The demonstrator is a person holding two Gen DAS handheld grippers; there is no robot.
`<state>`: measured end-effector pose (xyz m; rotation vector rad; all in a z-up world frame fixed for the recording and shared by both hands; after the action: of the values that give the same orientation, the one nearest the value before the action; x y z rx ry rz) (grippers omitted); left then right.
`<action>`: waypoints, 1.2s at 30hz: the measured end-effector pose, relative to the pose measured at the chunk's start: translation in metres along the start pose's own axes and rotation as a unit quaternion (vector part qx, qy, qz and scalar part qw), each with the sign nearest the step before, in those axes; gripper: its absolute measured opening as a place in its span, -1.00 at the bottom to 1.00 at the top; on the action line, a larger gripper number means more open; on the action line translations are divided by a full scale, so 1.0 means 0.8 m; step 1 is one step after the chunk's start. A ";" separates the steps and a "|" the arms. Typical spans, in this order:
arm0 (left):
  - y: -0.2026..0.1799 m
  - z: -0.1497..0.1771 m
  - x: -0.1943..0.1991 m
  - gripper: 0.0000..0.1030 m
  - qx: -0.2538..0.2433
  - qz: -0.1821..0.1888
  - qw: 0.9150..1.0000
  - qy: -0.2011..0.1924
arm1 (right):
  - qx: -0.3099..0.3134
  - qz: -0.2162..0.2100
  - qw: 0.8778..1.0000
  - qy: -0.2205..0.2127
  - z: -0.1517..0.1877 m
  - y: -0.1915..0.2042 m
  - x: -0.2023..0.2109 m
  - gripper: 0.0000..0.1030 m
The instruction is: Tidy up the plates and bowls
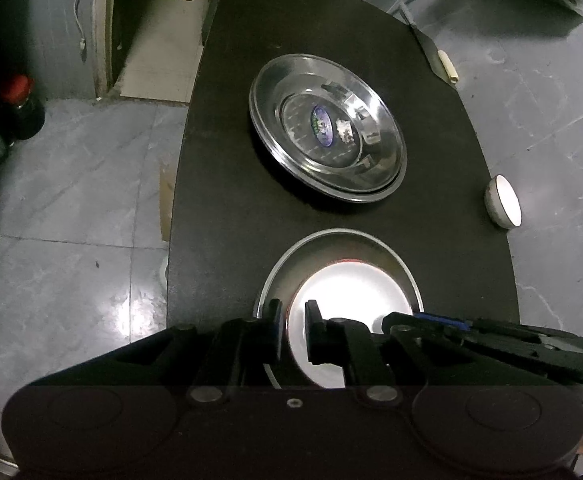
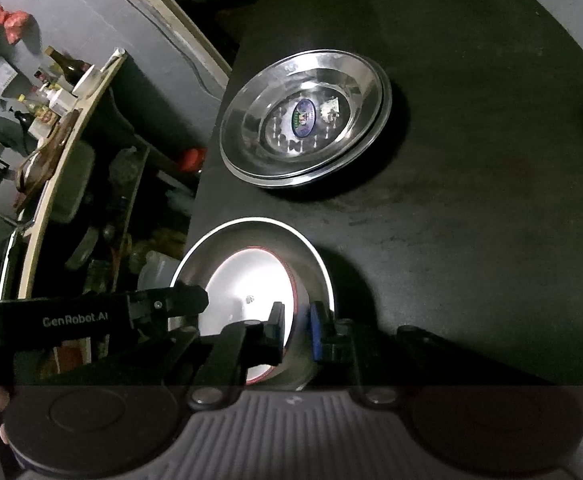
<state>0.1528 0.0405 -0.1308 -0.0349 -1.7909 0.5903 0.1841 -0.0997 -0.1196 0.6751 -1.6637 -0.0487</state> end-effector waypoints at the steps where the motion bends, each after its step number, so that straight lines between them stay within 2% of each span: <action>1: -0.001 -0.001 0.002 -0.70 -0.001 -0.002 1.000 -0.002 | 0.002 -0.002 1.000 -0.002 0.000 0.000 0.002 -0.68; 3: -0.002 -0.004 0.007 -0.68 -0.005 -0.007 1.000 -0.007 | 0.010 -0.003 1.000 -0.008 0.000 0.000 0.008 -0.68; 5: -0.006 -0.009 0.013 -0.68 -0.010 -0.012 1.000 -0.012 | 0.020 -0.006 1.000 -0.019 -0.001 0.001 0.018 -0.58; 7: -0.011 -0.015 0.017 -0.56 -0.015 -0.014 1.000 -0.018 | 0.028 -0.013 0.999 -0.035 -0.004 0.002 0.030 -0.34; 8: -0.014 -0.018 0.018 -0.50 -0.018 -0.015 0.999 -0.021 | 0.031 -0.012 0.998 -0.044 -0.006 0.002 0.036 -0.29; 11: -0.026 -0.030 0.019 -0.19 -0.031 -0.021 0.999 -0.030 | 0.031 -0.008 0.997 -0.070 -0.014 -0.008 0.053 -0.09; 13: -0.038 -0.041 0.020 0.29 -0.045 -0.025 0.998 -0.042 | 0.024 0.003 0.995 -0.095 -0.020 -0.020 0.068 0.29; 15: -0.053 -0.054 0.021 0.62 -0.060 -0.034 0.996 -0.058 | 0.009 0.011 0.993 -0.119 -0.025 -0.037 0.082 0.52; 19: -0.092 -0.083 0.013 0.98 -0.102 -0.048 0.990 -0.081 | -0.052 0.030 0.984 -0.166 -0.033 -0.091 0.110 0.97; 23: -0.136 -0.107 -0.013 0.98 -0.135 -0.046 0.987 -0.073 | -0.119 0.071 0.967 -0.212 -0.037 -0.151 0.128 0.99; 24: -0.148 -0.113 -0.022 0.98 -0.144 -0.049 0.986 -0.069 | -0.134 0.090 0.960 -0.230 -0.037 -0.167 0.134 0.99; 29: -0.219 -0.147 -0.079 0.98 -0.217 -0.064 0.973 -0.049 | -0.171 0.165 0.928 -0.286 -0.039 -0.218 0.144 0.99; 32: -0.262 -0.169 -0.115 0.98 -0.258 -0.065 0.963 -0.038 | -0.208 0.157 0.920 -0.293 -0.042 -0.243 0.135 0.99; 36: -0.315 -0.202 -0.167 0.96 -0.316 -0.076 0.945 -0.032 | -0.270 0.105 0.914 -0.284 -0.048 -0.274 0.113 0.99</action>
<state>0.4103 -0.1621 -0.1186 -0.3158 -1.9602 -0.1123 0.3024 -0.3091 -0.1173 0.0461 -2.1403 -0.5778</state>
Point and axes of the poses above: each gripper's, at about its wrist camera, not at the fingertips, and x roughly against the way its jaws point, y to its left, z to its underside, the point moved 10 cm from there along -x, roughly the way its jaws point, and after that the axes turned 8 degrees about y, right-handed, at the moved point
